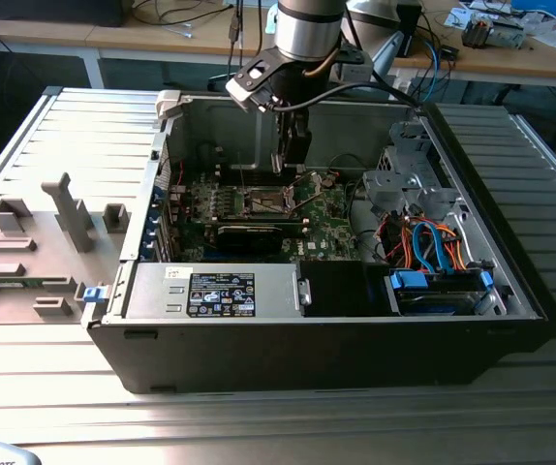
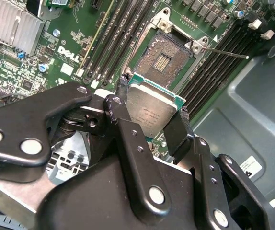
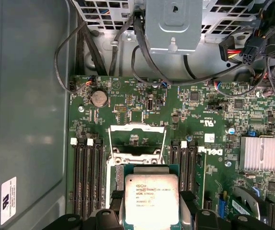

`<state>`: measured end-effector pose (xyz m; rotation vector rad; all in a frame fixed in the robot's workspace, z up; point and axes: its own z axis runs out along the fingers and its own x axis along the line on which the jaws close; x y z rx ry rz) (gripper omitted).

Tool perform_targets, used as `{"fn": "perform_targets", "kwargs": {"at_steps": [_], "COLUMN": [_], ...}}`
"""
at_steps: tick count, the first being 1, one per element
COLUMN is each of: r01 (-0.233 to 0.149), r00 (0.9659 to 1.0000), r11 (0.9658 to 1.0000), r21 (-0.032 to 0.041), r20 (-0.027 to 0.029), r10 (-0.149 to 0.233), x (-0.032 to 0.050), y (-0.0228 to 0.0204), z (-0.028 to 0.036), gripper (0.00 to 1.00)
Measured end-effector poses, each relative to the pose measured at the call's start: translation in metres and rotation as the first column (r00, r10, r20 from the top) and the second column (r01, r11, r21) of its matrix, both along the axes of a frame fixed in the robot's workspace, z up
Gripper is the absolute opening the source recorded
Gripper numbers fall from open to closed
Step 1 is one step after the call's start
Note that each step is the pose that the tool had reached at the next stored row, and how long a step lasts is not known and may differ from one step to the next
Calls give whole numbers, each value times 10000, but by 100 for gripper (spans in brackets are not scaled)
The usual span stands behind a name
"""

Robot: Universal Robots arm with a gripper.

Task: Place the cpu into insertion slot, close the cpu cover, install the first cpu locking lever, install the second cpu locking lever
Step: 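Place the cpu into insertion slot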

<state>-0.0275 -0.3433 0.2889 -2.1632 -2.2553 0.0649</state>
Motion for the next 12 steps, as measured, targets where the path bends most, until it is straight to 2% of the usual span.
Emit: {"fn": "perform_targets", "kwargs": {"at_steps": [8, 9, 10, 12], "r01": [1, 1, 1, 1], "r00": [10000, 10000, 10000, 10000], "r11": [10000, 10000, 10000, 10000], "r21": [1, -9, -49, -50], "r20": [0, 0, 0, 0], "r10": [-1, -1, -1, -1], "x": [0, 0, 0, -1], "y": [1, 1, 0, 0], "z": [-16, -82, -144, -145], "gripper": [54, 54, 54, 54]}}
